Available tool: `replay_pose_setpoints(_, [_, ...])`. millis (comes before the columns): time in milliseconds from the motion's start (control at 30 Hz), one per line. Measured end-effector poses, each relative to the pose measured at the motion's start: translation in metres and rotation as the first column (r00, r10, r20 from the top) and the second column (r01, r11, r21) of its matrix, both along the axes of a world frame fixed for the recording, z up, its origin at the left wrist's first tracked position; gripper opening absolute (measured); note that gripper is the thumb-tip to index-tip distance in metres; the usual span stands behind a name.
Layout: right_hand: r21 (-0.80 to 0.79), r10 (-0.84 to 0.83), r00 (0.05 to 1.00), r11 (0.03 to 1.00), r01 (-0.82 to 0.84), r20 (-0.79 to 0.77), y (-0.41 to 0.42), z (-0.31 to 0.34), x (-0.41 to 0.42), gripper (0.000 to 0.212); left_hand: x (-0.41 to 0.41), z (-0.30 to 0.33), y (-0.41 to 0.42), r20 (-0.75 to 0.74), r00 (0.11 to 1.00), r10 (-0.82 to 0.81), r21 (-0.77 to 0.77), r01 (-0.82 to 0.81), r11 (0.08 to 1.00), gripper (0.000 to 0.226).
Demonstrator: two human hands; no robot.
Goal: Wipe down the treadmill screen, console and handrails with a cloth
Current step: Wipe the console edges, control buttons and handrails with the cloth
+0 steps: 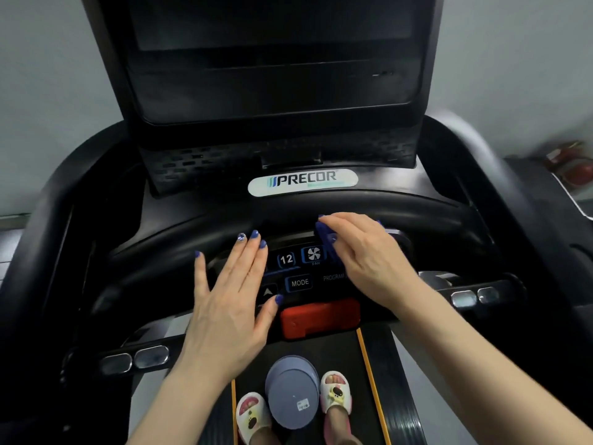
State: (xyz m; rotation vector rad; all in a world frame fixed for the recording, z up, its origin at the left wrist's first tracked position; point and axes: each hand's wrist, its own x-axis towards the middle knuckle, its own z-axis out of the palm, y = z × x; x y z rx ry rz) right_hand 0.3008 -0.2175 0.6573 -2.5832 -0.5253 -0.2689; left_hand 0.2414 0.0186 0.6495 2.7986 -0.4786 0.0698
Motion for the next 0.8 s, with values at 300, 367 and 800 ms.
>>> replay_pose_setpoints(300, [-0.033, 0.041, 0.999, 0.999, -0.041, 0.007, 0.038, -0.003, 0.0, 0.037, -0.007, -0.008, 0.017, 0.01, 1.0, 0.026, -0.044, -0.026, 0.999, 0.072])
replay_pose_setpoints(367, [-0.063, 0.043, 0.998, 0.997, -0.04, 0.038, 0.027, -0.002, 0.002, 0.034, -0.012, -0.01, 0.022, 0.008, 0.999, 0.04, -0.063, -0.039, 0.997, 0.073])
replay_pose_setpoints(800, [-0.055, 0.062, 0.997, 0.997, -0.059, 0.04, 0.093, 0.001, -0.008, 0.038, -0.047, -0.033, 0.054, -0.009, 0.997, 0.079, -0.052, -0.08, 0.995, 0.071])
